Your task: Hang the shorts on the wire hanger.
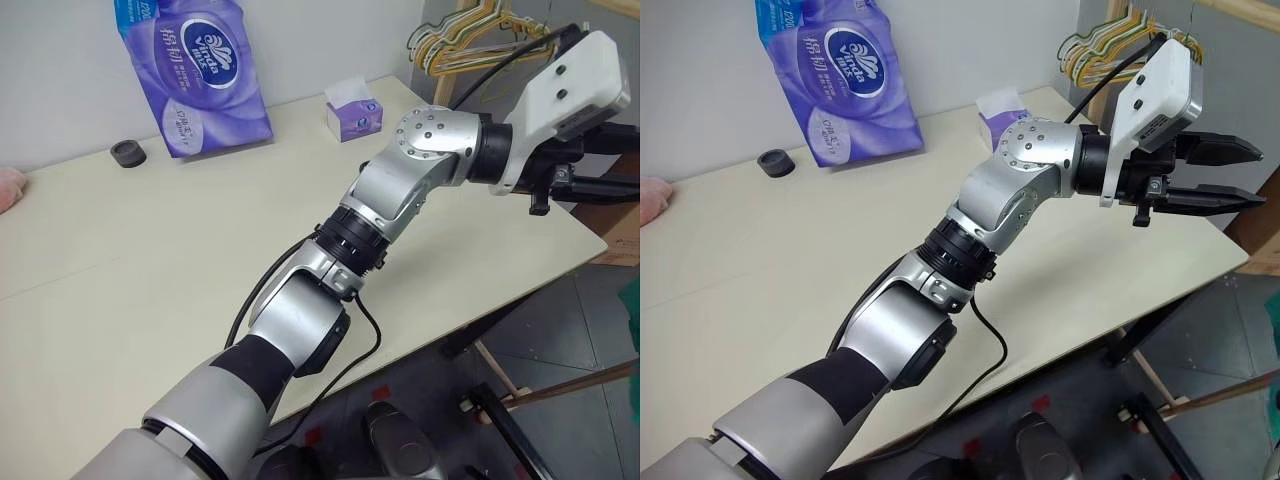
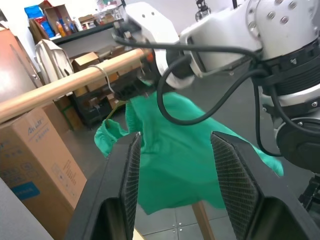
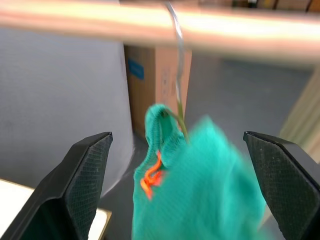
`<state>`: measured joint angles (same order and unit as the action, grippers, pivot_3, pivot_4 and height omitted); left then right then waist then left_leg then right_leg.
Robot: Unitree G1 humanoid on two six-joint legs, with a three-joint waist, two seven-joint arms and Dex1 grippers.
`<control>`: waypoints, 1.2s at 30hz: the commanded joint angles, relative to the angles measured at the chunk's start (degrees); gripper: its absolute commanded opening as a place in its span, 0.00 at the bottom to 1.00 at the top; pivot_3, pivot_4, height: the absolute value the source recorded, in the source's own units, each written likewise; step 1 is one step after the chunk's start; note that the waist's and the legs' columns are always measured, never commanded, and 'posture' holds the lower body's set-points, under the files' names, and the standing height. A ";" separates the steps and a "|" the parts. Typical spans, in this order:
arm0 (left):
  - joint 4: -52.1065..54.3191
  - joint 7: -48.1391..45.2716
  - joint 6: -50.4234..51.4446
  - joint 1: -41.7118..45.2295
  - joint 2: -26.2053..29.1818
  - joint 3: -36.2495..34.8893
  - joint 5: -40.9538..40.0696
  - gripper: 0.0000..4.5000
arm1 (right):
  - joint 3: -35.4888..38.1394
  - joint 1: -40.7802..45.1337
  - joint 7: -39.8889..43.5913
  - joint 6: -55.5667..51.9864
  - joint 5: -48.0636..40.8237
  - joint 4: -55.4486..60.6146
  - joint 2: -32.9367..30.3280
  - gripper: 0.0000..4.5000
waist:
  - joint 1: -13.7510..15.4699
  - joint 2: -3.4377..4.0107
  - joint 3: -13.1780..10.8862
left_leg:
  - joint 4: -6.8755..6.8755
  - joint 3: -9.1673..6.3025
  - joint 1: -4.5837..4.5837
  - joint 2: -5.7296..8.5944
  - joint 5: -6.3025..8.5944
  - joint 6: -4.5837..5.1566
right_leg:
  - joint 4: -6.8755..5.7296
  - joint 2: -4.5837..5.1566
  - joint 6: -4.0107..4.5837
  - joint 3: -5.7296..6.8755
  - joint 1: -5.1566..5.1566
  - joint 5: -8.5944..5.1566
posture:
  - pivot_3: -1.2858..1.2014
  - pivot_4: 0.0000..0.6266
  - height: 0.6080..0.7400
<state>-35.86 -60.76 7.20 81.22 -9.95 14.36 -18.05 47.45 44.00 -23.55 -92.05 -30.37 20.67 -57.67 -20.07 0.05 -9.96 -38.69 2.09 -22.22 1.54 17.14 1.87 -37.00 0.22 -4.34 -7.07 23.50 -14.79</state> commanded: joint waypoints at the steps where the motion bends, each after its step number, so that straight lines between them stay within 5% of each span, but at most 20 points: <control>1: 1.79 0.46 -0.33 0.20 -4.63 -0.15 -0.29 0.52 | -4.79 3.65 3.19 0.37 2.15 4.25 -2.59 0.99 | -0.36 0.01 0.00 | 0.00 0.01 -0.01 0.01 0.00 0.00 | 0.01 0.01 0.00 0.00 0.00 0.00 | 0.36 0.28 1.00; 8: 6.31 4.70 2.39 -7.28 0.78 0.93 3.42 0.52 | -13.91 0.40 15.00 6.19 0.81 11.40 -1.12 0.99 | -0.78 -0.05 -0.03 | 0.02 -0.05 0.16 -0.05 0.01 0.01 | 0.00 0.02 0.00 -0.01 -0.11 0.00 | 0.37 0.28 1.00; 12: 10.51 10.49 6.49 -14.71 7.40 -0.24 7.42 0.52 | -13.35 -2.22 18.94 5.09 -1.24 16.46 9.51 0.99 | -0.93 -0.06 -0.03 | -0.06 -0.06 0.24 -0.13 0.01 -0.01 | -0.11 -0.02 -0.09 -0.02 -0.20 0.05 | 0.38 0.27 1.00; 20: 20.07 34.23 16.94 -30.96 18.60 -9.81 14.51 0.52 | -24.17 -15.63 28.99 20.72 -0.74 22.45 18.86 0.99 | 1.27 0.06 0.05 | -0.20 -0.38 0.10 -0.12 -0.01 -0.06 | -0.36 0.26 -0.15 0.28 0.07 0.16 | 0.41 0.23 1.00; 26: 32.58 55.29 19.80 -46.05 19.92 -16.63 22.81 0.52 | -41.40 -24.23 34.36 50.12 10.92 11.13 26.67 0.99 | 4.67 -0.31 0.27 | -0.20 -0.58 0.04 -0.01 0.02 -0.13 | -0.36 0.60 0.10 0.53 0.11 0.37 | 0.45 0.20 1.00; 36: 45.08 64.42 16.81 -61.27 16.95 -22.72 22.58 0.52 | -51.41 -23.57 37.91 72.83 17.80 -9.30 41.73 0.99 | 13.32 -1.22 1.01 | -0.50 -1.42 -0.62 0.25 -0.37 -0.65 | -0.97 0.96 0.54 1.54 0.70 0.63 | 0.51 0.15 1.00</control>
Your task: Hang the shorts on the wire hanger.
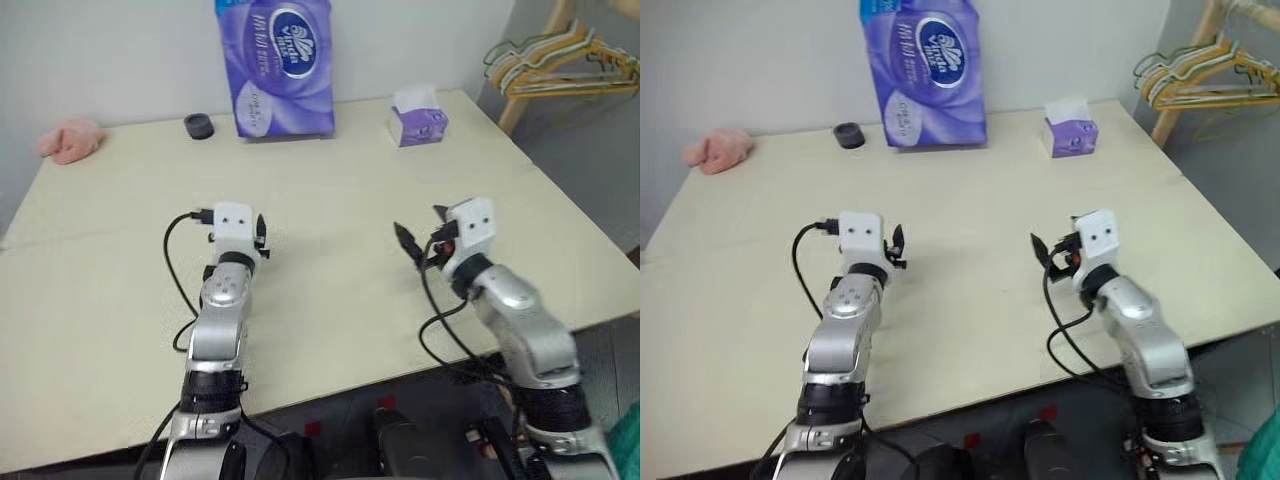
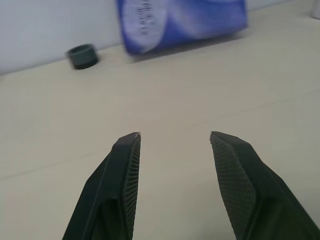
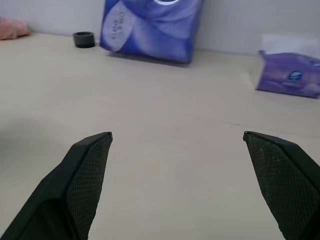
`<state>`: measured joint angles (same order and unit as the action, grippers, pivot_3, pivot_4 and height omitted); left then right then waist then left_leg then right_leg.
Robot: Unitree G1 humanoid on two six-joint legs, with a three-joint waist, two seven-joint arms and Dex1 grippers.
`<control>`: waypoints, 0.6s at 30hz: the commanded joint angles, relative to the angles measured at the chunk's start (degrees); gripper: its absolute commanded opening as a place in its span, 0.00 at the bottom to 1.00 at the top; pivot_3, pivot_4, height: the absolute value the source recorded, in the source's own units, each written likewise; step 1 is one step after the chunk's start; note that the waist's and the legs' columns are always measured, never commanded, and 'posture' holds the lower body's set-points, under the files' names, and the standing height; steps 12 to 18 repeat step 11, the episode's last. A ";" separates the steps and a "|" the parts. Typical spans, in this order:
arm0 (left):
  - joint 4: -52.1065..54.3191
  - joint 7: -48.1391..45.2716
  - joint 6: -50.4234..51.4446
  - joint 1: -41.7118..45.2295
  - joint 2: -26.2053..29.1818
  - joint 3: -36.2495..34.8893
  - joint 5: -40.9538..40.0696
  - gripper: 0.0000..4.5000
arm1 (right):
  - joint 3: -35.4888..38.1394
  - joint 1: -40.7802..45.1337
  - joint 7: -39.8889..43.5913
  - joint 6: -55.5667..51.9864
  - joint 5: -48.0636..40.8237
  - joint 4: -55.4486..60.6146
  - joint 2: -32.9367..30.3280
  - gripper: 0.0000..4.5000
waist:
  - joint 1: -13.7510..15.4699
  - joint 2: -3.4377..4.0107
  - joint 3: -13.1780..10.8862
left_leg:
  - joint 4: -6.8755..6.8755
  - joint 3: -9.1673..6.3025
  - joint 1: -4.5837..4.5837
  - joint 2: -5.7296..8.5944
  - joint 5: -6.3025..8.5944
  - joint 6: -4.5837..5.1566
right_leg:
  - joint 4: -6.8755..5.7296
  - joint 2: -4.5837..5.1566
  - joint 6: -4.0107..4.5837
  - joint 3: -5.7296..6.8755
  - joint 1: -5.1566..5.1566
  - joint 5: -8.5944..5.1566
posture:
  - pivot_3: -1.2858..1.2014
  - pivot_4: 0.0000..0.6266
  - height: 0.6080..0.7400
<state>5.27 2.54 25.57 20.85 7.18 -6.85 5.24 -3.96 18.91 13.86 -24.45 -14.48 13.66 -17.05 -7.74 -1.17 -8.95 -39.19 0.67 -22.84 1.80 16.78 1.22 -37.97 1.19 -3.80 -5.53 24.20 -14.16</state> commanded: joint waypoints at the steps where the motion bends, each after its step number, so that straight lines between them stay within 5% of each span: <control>1: 4.31 1.18 -1.42 -1.76 -0.45 -2.05 -1.29 0.52 | 0.04 1.81 0.28 6.29 2.24 -4.09 2.06 0.99 | 1.89 -0.07 0.07 | 0.00 -0.10 -0.01 0.00 -0.11 -0.05 | -0.04 0.00 0.09 0.13 -0.02 0.05 | 0.52 0.15 1.00; 8: 3.30 1.82 -2.03 -2.03 -0.75 -3.98 -3.16 0.52 | -0.57 2.50 1.54 10.22 4.36 -10.23 4.87 0.99 | 6.19 -0.57 0.70 | 0.11 -0.51 0.02 -0.05 -0.68 -0.37 | -0.12 -0.12 0.61 0.59 -0.09 0.38 | 0.54 0.14 1.00; 18: 2.48 1.60 -2.94 -1.45 -0.28 -3.63 -3.32 0.52 | 0.12 2.73 1.66 10.47 4.28 -11.28 5.69 0.99 | 6.65 -0.72 0.83 | 0.11 -0.58 0.02 -0.05 -0.78 -0.40 | -0.13 -0.12 0.68 0.76 -0.13 0.43 | 0.54 0.14 1.00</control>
